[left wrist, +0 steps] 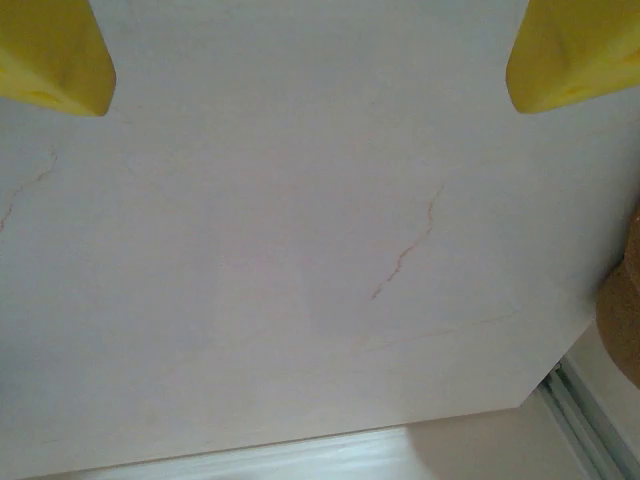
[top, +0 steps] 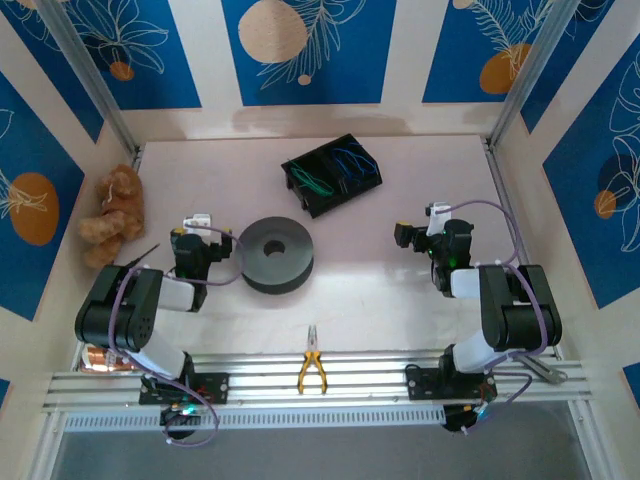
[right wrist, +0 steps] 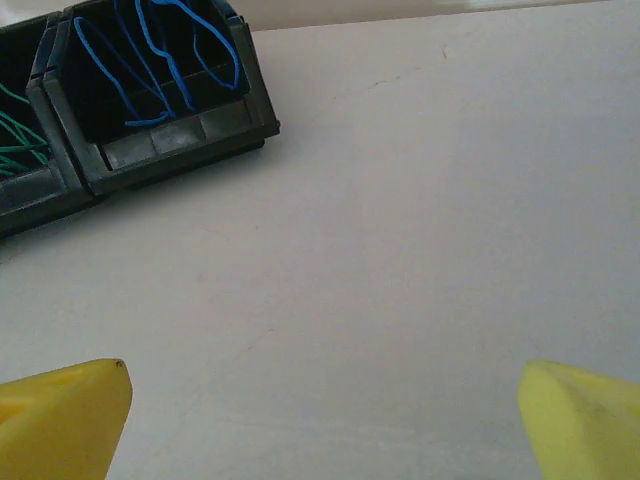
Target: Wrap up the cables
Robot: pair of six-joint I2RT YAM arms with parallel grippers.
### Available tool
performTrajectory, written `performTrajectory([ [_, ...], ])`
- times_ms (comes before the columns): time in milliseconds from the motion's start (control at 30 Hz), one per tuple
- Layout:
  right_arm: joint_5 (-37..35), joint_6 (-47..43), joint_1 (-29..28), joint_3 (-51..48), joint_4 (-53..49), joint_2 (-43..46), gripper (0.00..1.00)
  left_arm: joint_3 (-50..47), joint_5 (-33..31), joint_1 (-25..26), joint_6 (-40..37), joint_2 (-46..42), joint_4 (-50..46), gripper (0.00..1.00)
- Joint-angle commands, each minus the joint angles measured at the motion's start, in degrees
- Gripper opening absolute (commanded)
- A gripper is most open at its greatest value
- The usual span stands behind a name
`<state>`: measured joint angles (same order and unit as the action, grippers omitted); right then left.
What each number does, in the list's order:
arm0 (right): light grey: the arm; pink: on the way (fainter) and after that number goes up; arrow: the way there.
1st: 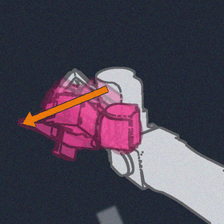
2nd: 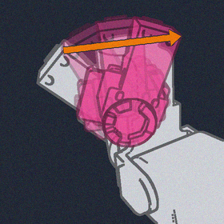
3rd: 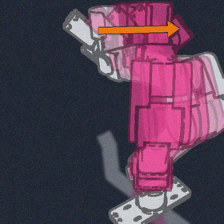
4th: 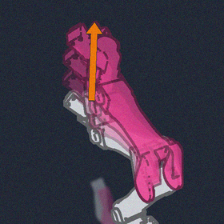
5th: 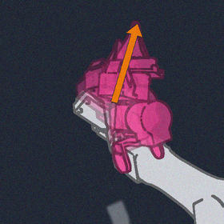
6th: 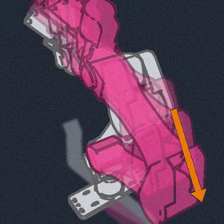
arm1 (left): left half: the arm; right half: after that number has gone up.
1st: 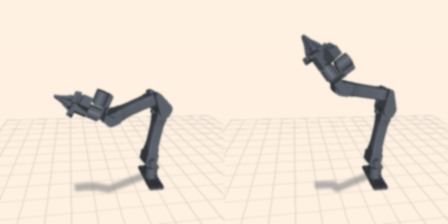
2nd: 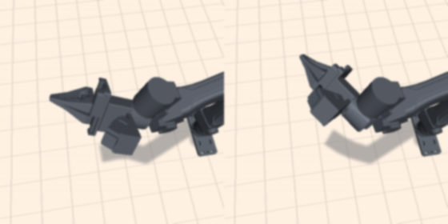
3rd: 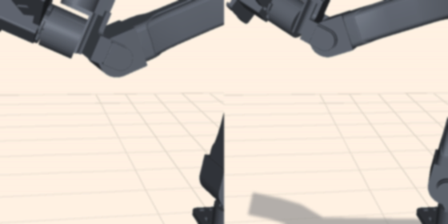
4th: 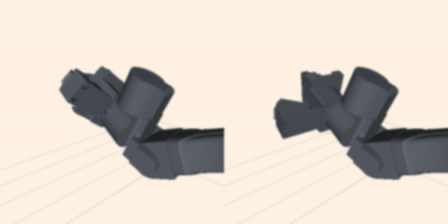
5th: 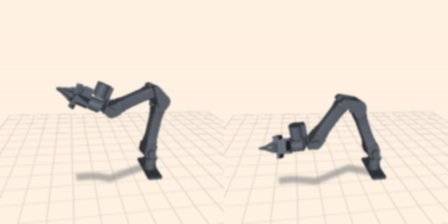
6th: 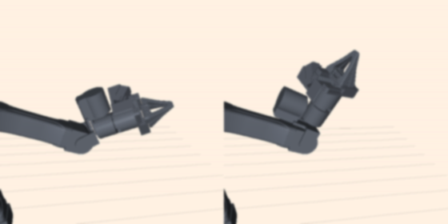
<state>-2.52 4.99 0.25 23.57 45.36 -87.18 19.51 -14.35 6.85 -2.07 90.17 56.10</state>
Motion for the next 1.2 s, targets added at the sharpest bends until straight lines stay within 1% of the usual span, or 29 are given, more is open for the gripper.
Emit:
performTrajectory([
  [0, 0.9, 0.1, 0.3, 0.7, -0.1, 0.0, 0.99, 0.9, 0.9, -0.9, 0.2, -0.3, 0.2, 1.0],
  [1067, 0.9, 0.2, 0.3, 0.7, -0.1, 0.0, 0.99, 0.6, 0.9, -0.9, 0.0, -0.3, 0.5, 1.0],
  [1167, 0.8, 0.1, 0.2, 0.4, 0.4, 0.2, 0.99, -0.6, -0.5, -0.2, -0.5, -3.3, 0.8, 1.0],
])
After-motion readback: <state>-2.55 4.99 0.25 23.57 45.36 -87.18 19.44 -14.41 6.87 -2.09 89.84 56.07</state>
